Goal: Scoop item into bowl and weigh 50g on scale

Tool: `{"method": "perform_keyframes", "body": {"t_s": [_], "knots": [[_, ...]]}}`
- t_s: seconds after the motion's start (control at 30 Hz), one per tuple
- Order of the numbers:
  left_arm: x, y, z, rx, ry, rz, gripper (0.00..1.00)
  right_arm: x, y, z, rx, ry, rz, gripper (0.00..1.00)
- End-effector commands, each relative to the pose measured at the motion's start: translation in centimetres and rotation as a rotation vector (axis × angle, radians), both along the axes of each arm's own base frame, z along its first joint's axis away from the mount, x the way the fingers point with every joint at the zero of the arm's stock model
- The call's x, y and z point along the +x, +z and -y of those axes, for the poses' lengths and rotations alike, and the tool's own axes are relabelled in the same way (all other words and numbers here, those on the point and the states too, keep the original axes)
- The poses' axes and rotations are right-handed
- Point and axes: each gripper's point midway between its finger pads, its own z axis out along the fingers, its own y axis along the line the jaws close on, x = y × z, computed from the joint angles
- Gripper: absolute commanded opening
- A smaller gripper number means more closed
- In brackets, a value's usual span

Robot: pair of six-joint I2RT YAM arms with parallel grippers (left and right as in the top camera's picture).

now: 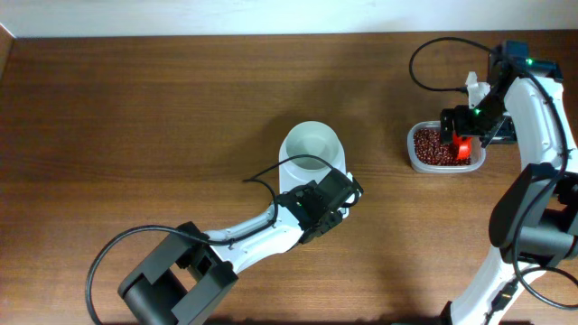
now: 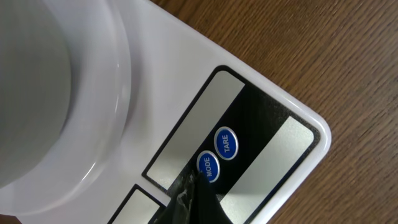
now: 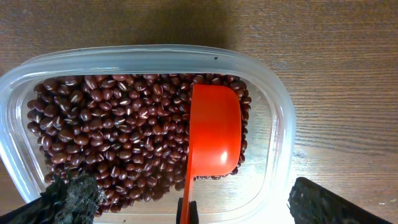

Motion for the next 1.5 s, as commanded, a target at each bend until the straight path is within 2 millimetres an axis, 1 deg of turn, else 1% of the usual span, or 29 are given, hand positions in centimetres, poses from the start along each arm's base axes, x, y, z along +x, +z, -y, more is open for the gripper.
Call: {"method": "perform_keyframes", "body": {"t_s": [0.0,0.2,0.33,0.43,0.6,0.93,1.07,1.27,1.47], "knots": [[-0.2,-0.8,-0.2,0.035,-0.017,-0.016,0.0,-0.2,-0.5,0.2,-0.005,-0.006,-0.016,0.99],[-0.2,-1.7,-0.2,0.06,-0.019,-0.078,0.0,-0.2,-0.5,0.2,-0.005,-0.006,-0.016,0.99],[0.0,-1.9,-0.4,0.055,-0.013,-0.088,0.0,-0.2,-0.5,0.2,-0.005,-0.006,-0.016,0.99],[0.0,-2.4,-0.4,0.074,-0.012,-0.104,0.0,-0.2,-0.5,0.2,-0.005,-0.006,-0.016,0.98],[-0.2,-2.3,-0.6,0.11,-0.012,-0.137,0.0,-0.2,-0.5,0.2,-0.005,-0.006,-0.016,0.99],[-0.8,-2.0,-1.8,0.168,-0.016,-0.186,0.0,-0.2,-0.5,0.2,-0.005,-0.006,-0.016,0.99],[-0.4,-2.0,-1.6,0.154,-0.014,-0.176,0.0,-0.2,-0.5,0.2,-0.005,-0.006,-0.016,0.99],[0.1,-2.8,-1.5,0.152,-0.008,-0.172,0.0,-0.2,-0.5,0.2,-0.005,-0.006,-0.016,0.98],[0.4,-2.7,-1.3,0.145,-0.006,-0.159,0.0,-0.2,-0.5,0.2,-0.005,-0.006,-0.016,0.99]]}}
